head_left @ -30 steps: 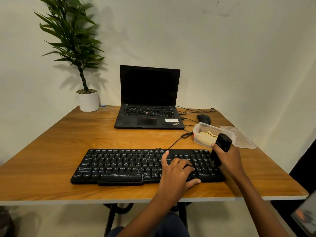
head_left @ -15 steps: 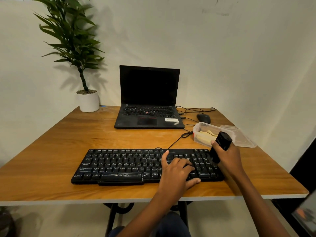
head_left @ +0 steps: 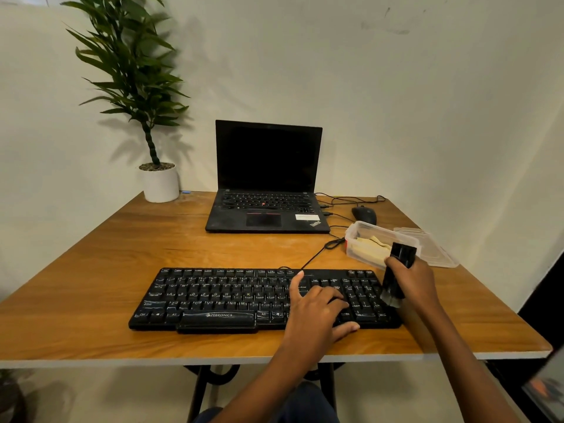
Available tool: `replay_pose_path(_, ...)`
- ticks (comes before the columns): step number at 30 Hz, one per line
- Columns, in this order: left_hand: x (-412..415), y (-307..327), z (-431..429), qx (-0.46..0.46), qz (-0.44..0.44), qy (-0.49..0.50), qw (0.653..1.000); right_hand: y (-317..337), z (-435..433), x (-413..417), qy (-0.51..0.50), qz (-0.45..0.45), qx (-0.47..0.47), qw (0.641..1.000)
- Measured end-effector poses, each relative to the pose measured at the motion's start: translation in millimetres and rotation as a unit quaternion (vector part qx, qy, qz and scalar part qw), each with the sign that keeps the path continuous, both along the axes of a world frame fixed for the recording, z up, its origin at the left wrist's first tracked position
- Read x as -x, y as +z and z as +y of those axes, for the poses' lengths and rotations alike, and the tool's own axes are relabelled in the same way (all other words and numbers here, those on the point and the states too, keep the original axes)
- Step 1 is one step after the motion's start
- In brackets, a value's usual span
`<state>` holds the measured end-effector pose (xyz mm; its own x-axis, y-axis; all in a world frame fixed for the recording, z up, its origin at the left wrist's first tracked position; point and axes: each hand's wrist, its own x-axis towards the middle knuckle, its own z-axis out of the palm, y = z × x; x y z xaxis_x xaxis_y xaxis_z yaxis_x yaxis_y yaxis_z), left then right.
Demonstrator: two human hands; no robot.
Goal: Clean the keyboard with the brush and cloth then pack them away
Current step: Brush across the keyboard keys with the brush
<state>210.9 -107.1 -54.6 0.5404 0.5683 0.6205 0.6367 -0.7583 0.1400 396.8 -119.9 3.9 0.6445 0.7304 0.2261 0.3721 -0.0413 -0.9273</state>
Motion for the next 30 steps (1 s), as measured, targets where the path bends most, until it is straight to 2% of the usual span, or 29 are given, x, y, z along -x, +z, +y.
replay_pose_path(2, 0.1, -0.7, -0.1, 0.000, -0.001, 0.000, 1.000, 6.8, 8.2, 1.6, -0.017, -0.037, 0.000, 0.999)
replay_pose_path(6, -0.3, -0.9, -0.1, 0.001, -0.006, -0.006, 1.000, 7.3, 12.5, 10.4, 0.025, -0.041, -0.008, 0.999)
replay_pose_path(10, -0.9, -1.1, -0.6, -0.001, -0.010, -0.006, 1.000, 5.1, 8.2, -1.2, 0.064, 0.006, 0.034, 0.997)
replay_pose_path(13, -1.1, -2.4, -0.8, -0.001, -0.011, -0.009, 1.000, 9.3, 13.2, -4.3, 0.047, -0.046, 0.029, 0.997)
replay_pose_path(16, -0.5, -1.8, -0.4, 0.004, -0.013, -0.006, 1.000, 3.7, 12.8, 2.7, 0.041, -0.025, -0.011, 0.999)
replay_pose_path(18, -0.2, -1.9, -0.4, 0.005, -0.012, -0.006, 1.000, -0.8, 13.6, 0.6, 0.044, 0.010, 0.000, 0.999)
replay_pose_path(20, -0.5, -2.6, -0.7, 0.005, -0.010, -0.008, 1.000, 0.3, 13.0, -1.6, 0.040, 0.004, 0.016, 0.999)
replay_pose_path(23, -0.7, -3.3, 0.2, 0.006, -0.012, -0.009, 1.000, -1.0, 12.5, -2.5, 0.032, -0.003, -0.021, 0.999)
replay_pose_path(26, 0.1, -1.9, 0.0, 0.009, -0.012, -0.007, 1.000, -3.5, 10.5, -3.1, 0.048, 0.037, -0.030, 0.998)
replay_pose_path(30, -0.2, -1.1, -1.0, 0.009, -0.006, -0.006, 1.000, -3.8, 14.8, -7.7, 0.023, -0.029, -0.020, 0.999)
